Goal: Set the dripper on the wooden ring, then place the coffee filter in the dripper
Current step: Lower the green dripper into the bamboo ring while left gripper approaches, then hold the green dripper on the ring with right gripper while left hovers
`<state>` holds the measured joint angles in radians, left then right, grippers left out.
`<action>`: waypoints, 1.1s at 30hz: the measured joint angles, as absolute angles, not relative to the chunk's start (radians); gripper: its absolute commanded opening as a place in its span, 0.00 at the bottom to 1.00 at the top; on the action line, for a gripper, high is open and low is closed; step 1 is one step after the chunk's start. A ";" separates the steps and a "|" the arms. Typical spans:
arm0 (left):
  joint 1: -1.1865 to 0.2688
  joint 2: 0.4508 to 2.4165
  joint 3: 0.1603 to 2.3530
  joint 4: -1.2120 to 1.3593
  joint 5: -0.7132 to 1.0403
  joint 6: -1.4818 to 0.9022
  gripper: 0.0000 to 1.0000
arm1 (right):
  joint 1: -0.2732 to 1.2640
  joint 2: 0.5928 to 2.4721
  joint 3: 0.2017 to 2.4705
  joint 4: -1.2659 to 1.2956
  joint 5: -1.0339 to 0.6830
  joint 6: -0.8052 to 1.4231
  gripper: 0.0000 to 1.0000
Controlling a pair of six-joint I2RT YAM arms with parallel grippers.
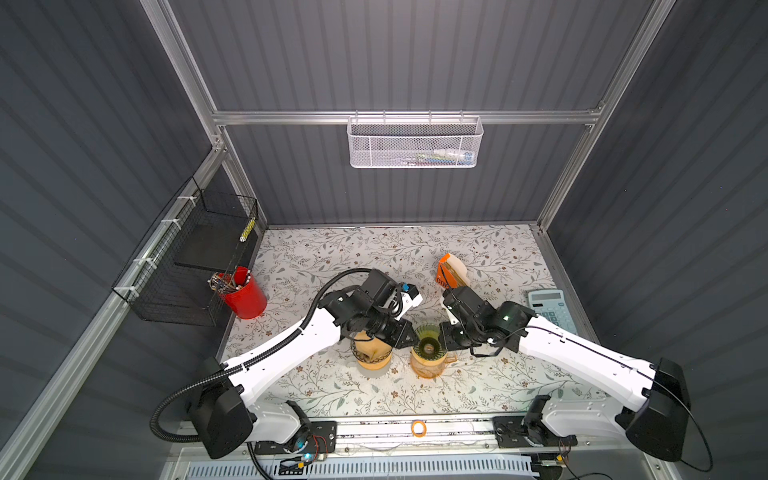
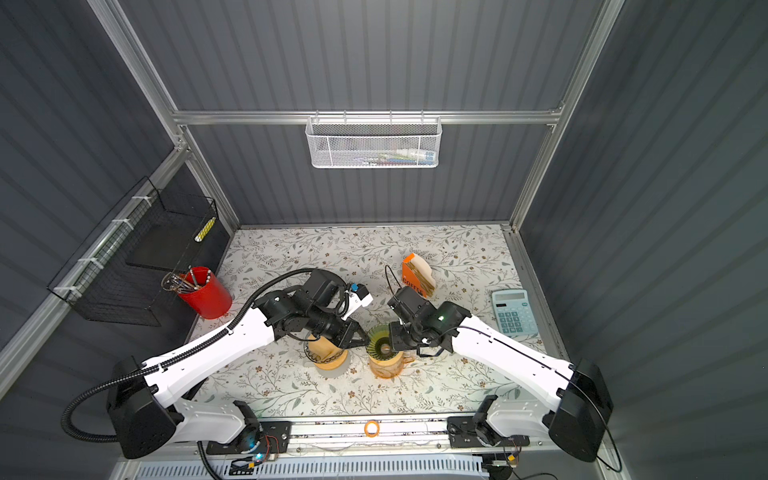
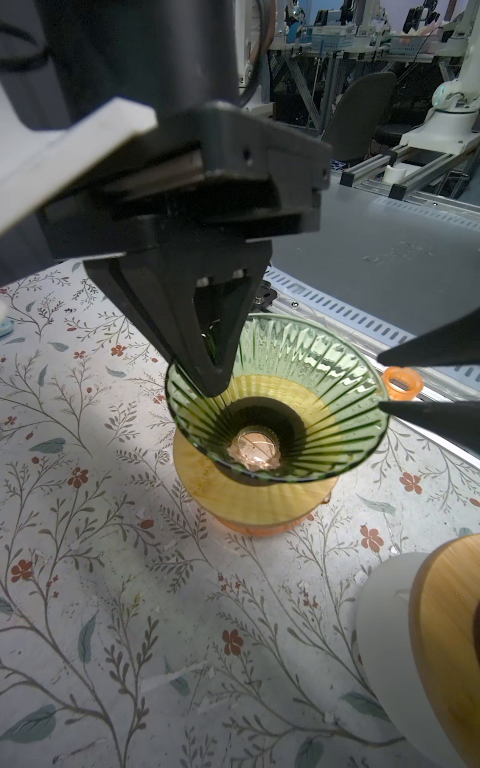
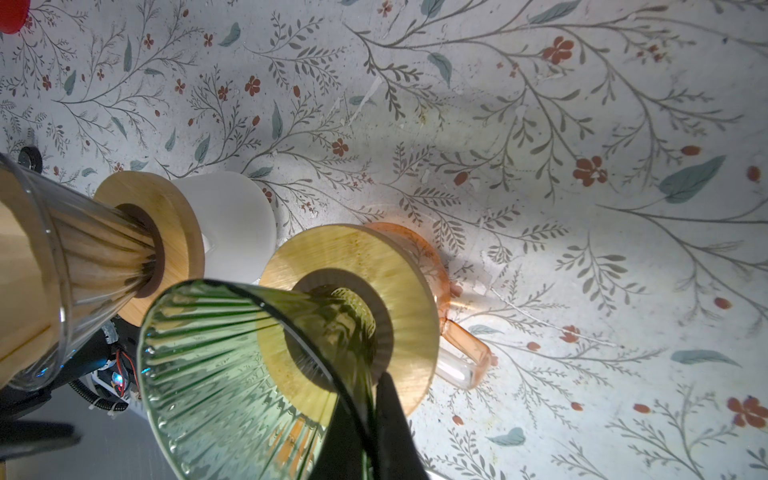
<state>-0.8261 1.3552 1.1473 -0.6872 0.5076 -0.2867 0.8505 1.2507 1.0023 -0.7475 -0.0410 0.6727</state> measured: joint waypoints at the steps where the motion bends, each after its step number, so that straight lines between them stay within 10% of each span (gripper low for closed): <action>1: -0.826 1.356 1.147 -0.688 0.503 -0.287 0.17 | 0.850 1.251 1.002 -0.748 -0.042 0.673 0.00; 33: -0.830 1.425 1.117 -0.582 0.460 -0.299 0.15 | 0.841 1.279 1.005 -0.710 -0.063 0.672 0.00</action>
